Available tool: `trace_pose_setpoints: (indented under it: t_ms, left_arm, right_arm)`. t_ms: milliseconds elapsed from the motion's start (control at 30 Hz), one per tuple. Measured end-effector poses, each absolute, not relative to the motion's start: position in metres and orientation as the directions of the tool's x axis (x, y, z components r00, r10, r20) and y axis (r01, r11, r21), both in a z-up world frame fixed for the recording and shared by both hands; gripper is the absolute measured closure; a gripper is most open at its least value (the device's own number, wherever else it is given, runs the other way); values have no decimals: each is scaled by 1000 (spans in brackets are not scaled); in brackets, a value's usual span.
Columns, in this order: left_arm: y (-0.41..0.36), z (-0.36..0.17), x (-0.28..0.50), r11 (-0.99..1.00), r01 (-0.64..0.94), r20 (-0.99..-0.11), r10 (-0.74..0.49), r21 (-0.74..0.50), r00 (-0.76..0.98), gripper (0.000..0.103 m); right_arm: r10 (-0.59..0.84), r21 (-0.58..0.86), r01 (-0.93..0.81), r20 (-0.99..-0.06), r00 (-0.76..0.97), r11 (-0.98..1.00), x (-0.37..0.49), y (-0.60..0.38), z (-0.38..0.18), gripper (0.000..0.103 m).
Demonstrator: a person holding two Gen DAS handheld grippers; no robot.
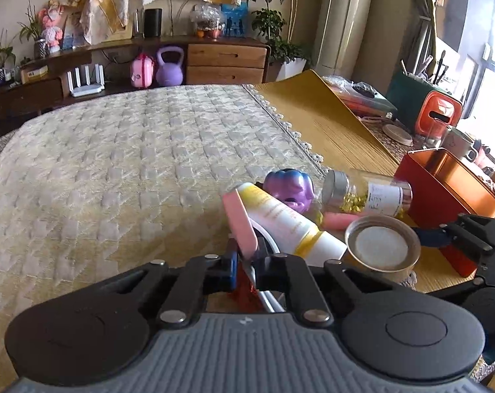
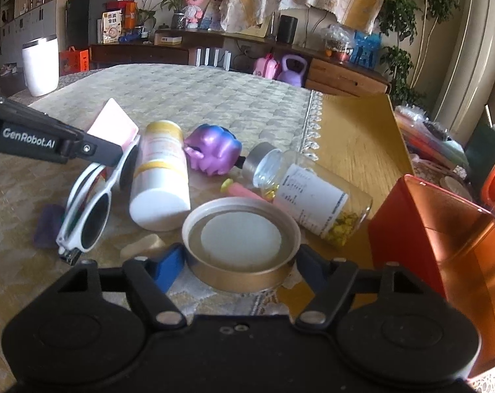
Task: Organize rigid objects
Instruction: 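Move left tool to the pink comb while right tool moves to the silver tin, then grasp the pink comb with left tool while right tool grasps the silver tin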
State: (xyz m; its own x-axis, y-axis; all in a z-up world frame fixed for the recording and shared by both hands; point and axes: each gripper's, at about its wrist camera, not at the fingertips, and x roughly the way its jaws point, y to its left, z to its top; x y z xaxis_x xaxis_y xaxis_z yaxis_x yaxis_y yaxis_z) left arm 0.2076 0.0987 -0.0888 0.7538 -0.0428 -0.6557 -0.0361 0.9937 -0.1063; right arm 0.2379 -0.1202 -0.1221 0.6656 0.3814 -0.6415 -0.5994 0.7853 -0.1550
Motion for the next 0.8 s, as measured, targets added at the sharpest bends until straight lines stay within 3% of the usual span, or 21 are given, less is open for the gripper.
trace_pose_setpoints:
  t_ms: [800]
  left_arm:
    - [78,-31,177,997,3,-602,-52,-82,797,101]
  right_arm:
    - [407,-109,-534,-527,746,838,195,-173,-63,29]
